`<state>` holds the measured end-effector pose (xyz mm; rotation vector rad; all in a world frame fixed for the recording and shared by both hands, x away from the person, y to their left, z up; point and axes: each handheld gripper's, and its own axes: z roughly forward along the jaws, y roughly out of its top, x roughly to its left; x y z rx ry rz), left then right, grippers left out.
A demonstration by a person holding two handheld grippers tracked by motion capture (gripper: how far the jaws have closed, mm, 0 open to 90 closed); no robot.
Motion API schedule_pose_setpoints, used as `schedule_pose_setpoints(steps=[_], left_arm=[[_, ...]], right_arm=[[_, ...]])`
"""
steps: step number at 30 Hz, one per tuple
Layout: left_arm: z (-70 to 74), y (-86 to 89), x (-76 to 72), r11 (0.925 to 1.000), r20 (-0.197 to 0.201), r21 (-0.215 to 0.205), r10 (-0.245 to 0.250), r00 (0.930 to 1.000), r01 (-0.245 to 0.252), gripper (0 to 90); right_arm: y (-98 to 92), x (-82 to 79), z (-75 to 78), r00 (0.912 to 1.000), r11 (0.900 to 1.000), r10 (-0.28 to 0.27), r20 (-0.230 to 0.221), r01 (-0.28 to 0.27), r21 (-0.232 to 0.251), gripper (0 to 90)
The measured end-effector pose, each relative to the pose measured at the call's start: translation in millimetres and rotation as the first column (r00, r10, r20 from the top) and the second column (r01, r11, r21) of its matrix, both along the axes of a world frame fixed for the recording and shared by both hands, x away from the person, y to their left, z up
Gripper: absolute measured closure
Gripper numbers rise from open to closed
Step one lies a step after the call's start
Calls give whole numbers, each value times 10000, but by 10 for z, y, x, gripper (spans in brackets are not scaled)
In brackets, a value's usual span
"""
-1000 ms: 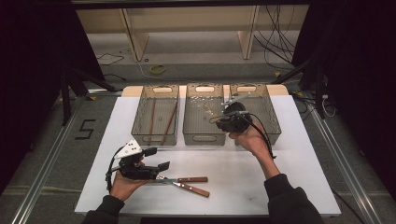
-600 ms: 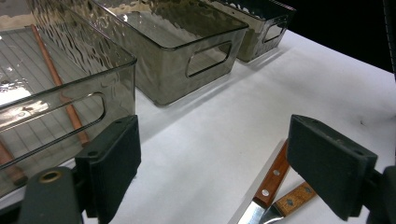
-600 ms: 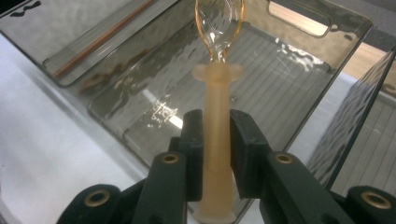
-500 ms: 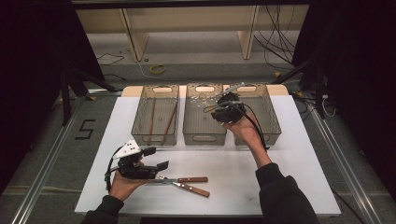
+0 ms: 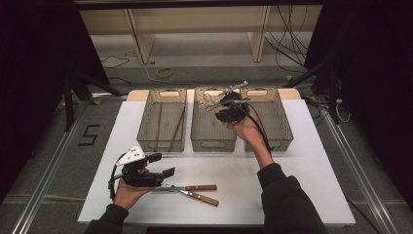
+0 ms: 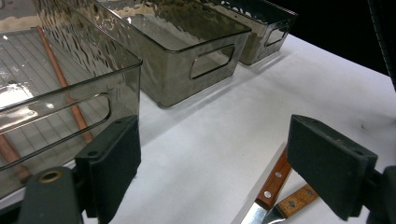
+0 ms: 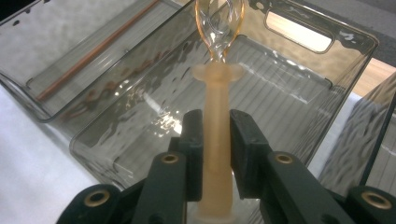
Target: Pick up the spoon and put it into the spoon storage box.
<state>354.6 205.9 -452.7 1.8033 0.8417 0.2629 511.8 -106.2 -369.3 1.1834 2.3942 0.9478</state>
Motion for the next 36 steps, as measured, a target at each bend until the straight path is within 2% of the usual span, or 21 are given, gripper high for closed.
schedule_pose_setpoints(steps=[8,15,36], left_arm=[[4,12,-2,10000,30,-46,71,10000,-71,174],[4,25,-2,9999,18,-59,85,10000,-85,174],[5,20,-4,10000,34,-47,62,10000,-62,173]], right_arm=[[50,89,-20,9998,9999,-162,-95,162,-49,768],[68,153,-116,9989,9994,-323,-326,319,-133,767],[167,205,-289,9949,9985,-426,-913,394,-367,751]])
